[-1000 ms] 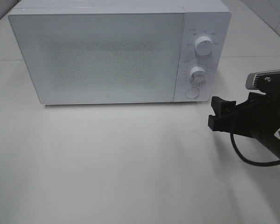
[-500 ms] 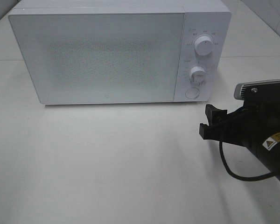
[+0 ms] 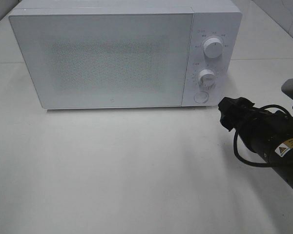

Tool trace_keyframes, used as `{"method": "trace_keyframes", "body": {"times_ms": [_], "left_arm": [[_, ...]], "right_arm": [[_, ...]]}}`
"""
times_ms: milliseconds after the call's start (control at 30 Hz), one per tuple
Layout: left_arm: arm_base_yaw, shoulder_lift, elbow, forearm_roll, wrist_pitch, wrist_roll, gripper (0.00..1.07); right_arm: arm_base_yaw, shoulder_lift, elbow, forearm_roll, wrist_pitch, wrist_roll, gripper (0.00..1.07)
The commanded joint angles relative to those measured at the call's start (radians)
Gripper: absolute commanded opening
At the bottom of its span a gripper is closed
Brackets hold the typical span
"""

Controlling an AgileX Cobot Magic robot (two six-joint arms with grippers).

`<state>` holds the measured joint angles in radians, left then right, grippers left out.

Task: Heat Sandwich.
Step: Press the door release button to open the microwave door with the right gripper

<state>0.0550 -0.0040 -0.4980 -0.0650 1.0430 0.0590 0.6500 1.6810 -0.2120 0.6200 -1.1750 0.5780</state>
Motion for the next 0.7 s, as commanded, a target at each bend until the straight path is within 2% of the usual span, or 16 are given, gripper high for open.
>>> {"method": "trace_keyframes", "body": {"times_ms": [33,100,200,267,467,633,700], "left_arm": [[0.001,-0.025,0.002,-0.005,-0.009,-0.001,1.01],[0.001,-0.025,0.002,-0.005,-0.009,-0.001,1.01],[0.001,-0.025,0.002,-0.005,-0.009,-0.001,1.01],[0.001,-0.025,0.002,-0.005,-0.009,-0.001,1.01],[0.001,-0.025,0.002,-0.005,-0.009,-0.001,1.01],[0.001,-0.025,0.002,-0.005,-0.009,-0.001,1.01],[0.001,-0.025,0.002,-0.005,-0.009,-0.001,1.01]], "right_arm": [[0.003,-0.003,0.001,-0.006,-0.009,0.234,0.75],[0.003,-0.003,0.001,-0.006,-0.009,0.283,0.75],[0.003,-0.003,0.001,-0.006,-0.009,0.488,0.75],[0.003,-0.003,0.001,-0.008,-0.009,0.522,0.75],[0.003,-0.003,0.001,-0.009,0.039,0.75,0.69],[0.003,-0.003,0.001,-0.005,0.059,0.906,0.59],[0.003,-0.003,0.001,-0.005,0.059,0.918,0.46]]}}
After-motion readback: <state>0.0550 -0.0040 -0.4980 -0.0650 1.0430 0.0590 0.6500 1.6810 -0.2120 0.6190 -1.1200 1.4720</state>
